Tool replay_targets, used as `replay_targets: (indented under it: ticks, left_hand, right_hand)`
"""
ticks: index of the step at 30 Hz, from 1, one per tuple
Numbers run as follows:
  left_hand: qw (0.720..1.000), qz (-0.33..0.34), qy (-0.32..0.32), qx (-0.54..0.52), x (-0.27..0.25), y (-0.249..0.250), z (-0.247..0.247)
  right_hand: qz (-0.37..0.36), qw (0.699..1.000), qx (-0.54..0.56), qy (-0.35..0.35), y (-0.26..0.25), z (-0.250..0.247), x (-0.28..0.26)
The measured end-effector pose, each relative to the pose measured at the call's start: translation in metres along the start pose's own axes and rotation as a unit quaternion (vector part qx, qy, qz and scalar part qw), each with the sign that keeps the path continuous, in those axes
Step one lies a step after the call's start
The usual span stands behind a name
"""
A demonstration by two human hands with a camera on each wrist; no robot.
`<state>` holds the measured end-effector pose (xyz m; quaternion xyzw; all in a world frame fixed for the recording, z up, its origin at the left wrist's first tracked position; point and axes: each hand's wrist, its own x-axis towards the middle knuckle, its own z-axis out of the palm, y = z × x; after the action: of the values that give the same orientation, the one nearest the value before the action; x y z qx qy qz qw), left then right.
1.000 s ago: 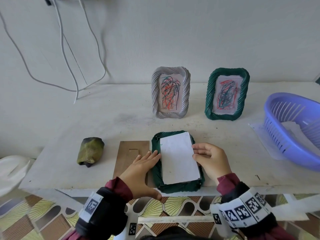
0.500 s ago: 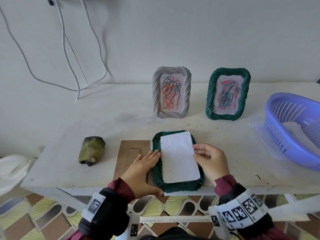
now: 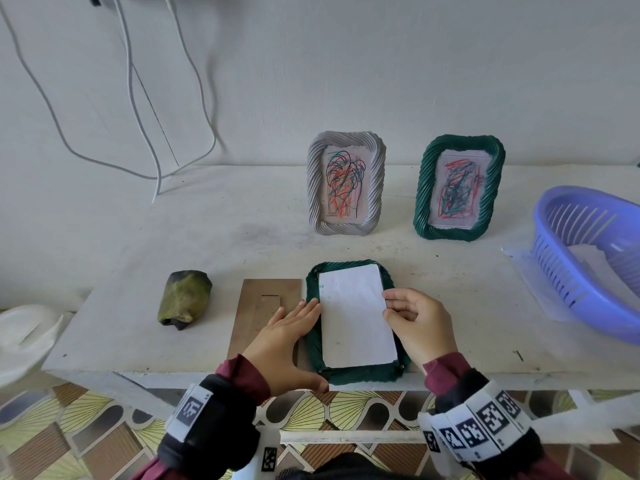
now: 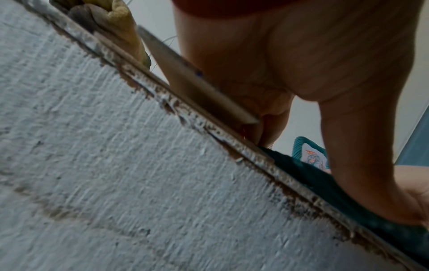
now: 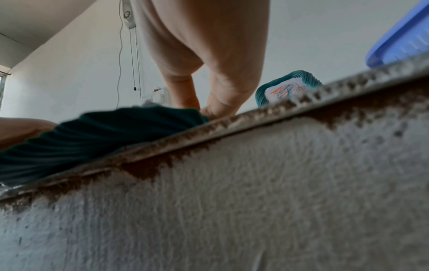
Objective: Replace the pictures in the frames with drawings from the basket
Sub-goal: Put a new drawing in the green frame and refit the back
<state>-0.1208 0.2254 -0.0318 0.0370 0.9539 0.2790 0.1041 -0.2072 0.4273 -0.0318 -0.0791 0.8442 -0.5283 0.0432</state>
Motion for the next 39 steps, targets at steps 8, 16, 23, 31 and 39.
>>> replay_targets:
  ticks: [8,16,23,31,39]
  left_hand:
    - [1.000,0.005,-0.001,0.007,0.000,-0.002,0.000]
    - [1.000,0.003,0.009,0.010,0.001,-0.004,0.003]
    - [0.996,-0.024,0.083,-0.029,0.002,0.005,0.007]
    - [0.992,-0.059,0.107,-0.025,0.010,0.010,0.008]
    - [0.994,-0.052,0.098,-0.023,0.009,0.011,0.004]
  right_hand:
    - [-0.031,0.995,-0.096,-0.007,-0.001,0.000,-0.001]
    - [-0.056,0.981,-0.187,-0.016,-0.003,0.002,-0.002]
    - [-0.092,0.951,-0.296,-0.012,-0.007,-0.001,-0.005]
    - [-0.062,0.965,-0.254,-0.023,0.003,-0.001,-0.003]
    - [-0.074,0.964,-0.256,-0.024,0.007,0.002,-0.004]
